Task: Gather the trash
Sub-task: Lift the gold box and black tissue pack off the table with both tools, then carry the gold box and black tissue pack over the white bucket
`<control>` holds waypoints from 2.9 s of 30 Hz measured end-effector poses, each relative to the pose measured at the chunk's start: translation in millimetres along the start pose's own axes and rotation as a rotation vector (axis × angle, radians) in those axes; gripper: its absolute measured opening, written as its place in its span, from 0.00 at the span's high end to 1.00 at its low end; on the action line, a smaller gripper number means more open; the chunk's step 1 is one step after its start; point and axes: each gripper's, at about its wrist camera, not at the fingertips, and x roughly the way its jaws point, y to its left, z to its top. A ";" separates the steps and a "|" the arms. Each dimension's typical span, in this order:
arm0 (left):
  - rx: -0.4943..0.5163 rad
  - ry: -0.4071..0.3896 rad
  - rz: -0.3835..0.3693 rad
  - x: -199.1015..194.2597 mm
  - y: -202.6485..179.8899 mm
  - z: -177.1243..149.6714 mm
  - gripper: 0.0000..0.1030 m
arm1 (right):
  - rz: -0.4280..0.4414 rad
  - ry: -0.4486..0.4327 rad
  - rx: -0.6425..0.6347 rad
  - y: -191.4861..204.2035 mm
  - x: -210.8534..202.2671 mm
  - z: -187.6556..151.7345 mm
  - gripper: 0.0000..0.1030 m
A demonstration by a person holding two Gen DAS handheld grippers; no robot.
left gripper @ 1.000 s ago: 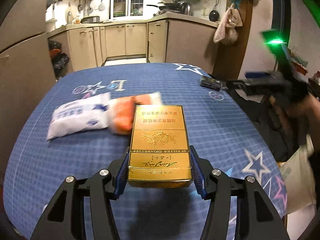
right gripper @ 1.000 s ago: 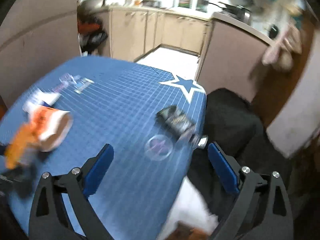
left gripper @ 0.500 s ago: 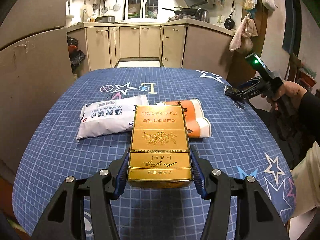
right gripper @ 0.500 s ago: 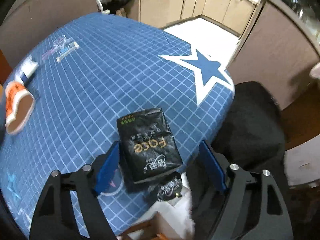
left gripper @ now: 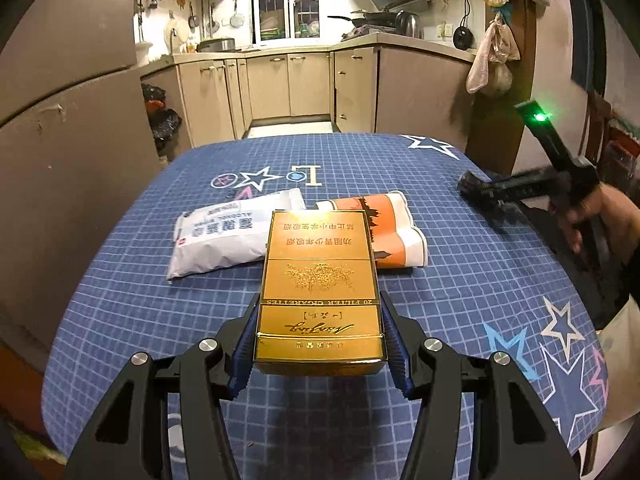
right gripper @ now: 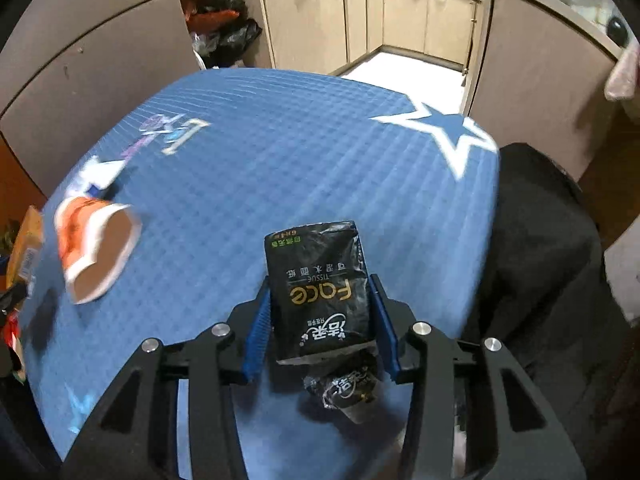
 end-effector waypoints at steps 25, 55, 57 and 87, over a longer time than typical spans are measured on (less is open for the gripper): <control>0.092 -0.100 0.058 -79.8 -27.9 -27.9 0.45 | -0.134 -0.242 0.232 215.4 -138.2 -190.0 0.60; 0.360 -0.243 -0.239 -137.3 -220.1 2.7 0.45 | -0.615 -0.584 0.518 129.7 -322.2 -314.1 0.60; 0.375 -0.252 -0.269 -141.0 -237.3 4.1 0.45 | -0.636 -0.595 0.537 126.2 -329.5 -323.3 0.60; 0.647 -0.272 -0.541 -153.8 -430.6 -27.4 0.45 | -0.888 -0.480 0.608 64.5 -367.0 -373.1 0.60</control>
